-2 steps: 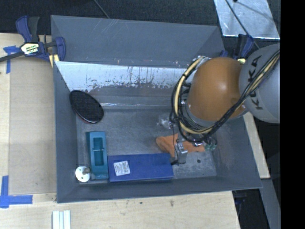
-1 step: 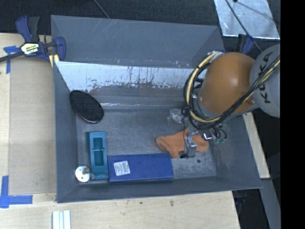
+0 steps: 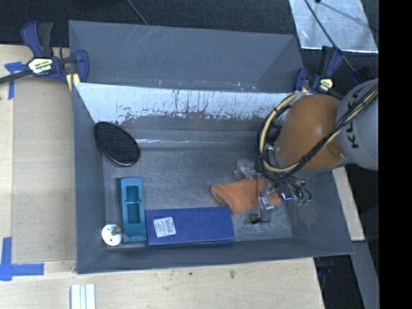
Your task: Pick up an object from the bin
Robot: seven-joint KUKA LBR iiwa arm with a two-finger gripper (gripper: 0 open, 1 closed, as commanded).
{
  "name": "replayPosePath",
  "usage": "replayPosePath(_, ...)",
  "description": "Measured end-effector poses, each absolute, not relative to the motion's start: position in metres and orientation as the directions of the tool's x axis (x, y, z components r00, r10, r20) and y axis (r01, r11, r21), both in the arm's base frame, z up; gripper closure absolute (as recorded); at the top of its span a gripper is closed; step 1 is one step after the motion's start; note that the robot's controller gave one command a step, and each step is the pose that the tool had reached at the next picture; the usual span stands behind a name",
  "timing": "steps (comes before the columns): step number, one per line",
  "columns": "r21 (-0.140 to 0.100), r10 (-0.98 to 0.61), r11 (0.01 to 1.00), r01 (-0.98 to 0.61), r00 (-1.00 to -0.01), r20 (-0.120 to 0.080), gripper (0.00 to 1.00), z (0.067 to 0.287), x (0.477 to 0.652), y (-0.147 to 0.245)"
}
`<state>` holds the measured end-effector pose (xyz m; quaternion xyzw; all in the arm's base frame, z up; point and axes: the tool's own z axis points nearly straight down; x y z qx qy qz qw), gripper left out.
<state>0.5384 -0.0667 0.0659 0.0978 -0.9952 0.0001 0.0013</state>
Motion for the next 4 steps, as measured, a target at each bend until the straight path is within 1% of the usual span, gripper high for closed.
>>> replayPosePath(1,0.0,-0.098,0.995,-0.098,-0.995,-0.007,1.0,0.071,0.545,-0.058)
replayPosePath(3,0.0,-0.098,0.995,-0.098,-0.995,-0.005,1.0,0.073,0.545,-0.058)
replayPosePath(4,0.0,-0.098,0.995,-0.098,-0.995,-0.002,1.0,0.084,0.544,-0.058)
